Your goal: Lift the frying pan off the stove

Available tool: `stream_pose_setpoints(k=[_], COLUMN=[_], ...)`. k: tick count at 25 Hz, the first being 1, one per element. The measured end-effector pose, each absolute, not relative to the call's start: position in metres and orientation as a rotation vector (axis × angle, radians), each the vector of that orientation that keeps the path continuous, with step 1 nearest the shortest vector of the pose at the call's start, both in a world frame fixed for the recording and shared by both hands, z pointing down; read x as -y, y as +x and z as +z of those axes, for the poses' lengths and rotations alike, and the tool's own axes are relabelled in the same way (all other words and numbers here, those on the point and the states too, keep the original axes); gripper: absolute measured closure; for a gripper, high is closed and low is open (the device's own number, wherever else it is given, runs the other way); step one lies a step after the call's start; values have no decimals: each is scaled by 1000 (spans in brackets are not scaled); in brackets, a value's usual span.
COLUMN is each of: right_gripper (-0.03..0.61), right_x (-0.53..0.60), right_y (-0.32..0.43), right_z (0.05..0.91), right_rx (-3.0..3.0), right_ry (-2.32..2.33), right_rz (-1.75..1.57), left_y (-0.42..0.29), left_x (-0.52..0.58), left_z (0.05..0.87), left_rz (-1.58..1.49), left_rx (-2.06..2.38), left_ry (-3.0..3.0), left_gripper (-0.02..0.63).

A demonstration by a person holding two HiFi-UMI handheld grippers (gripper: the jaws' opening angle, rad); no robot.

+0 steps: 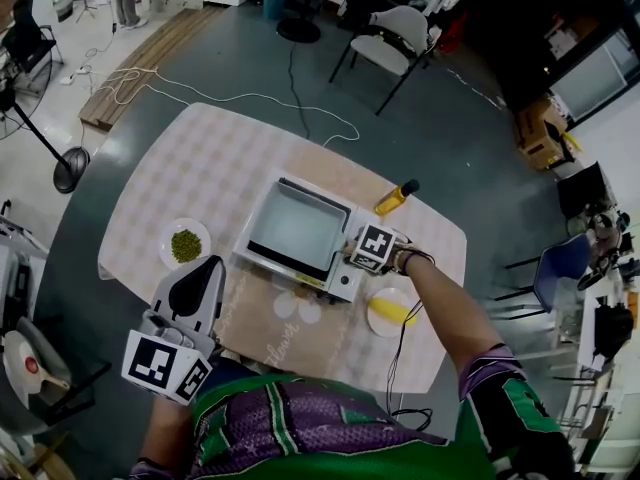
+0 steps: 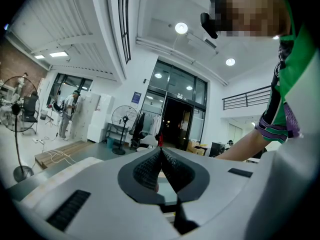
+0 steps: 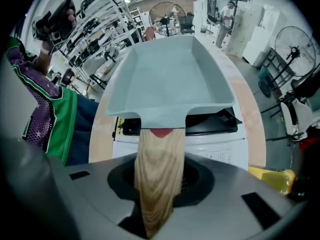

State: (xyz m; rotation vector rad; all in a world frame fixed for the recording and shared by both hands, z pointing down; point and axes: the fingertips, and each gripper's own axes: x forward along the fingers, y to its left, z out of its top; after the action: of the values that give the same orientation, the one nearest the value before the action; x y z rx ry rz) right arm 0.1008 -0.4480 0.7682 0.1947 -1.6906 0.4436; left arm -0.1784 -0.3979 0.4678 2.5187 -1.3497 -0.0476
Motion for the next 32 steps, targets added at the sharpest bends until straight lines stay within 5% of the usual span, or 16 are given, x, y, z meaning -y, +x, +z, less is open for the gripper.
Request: stream_pose_setpoints(k=[32], right_gripper=[465], right_x=[379], right_y=[27], right_z=[653], right_rx=[1966], right_ry=[1123], right_rz=[682], left_y=[-170], left_x=[408], left_z=[408], left_rz=[-4], left_rx=[1028], left_ry=[2788], left_gripper=[592])
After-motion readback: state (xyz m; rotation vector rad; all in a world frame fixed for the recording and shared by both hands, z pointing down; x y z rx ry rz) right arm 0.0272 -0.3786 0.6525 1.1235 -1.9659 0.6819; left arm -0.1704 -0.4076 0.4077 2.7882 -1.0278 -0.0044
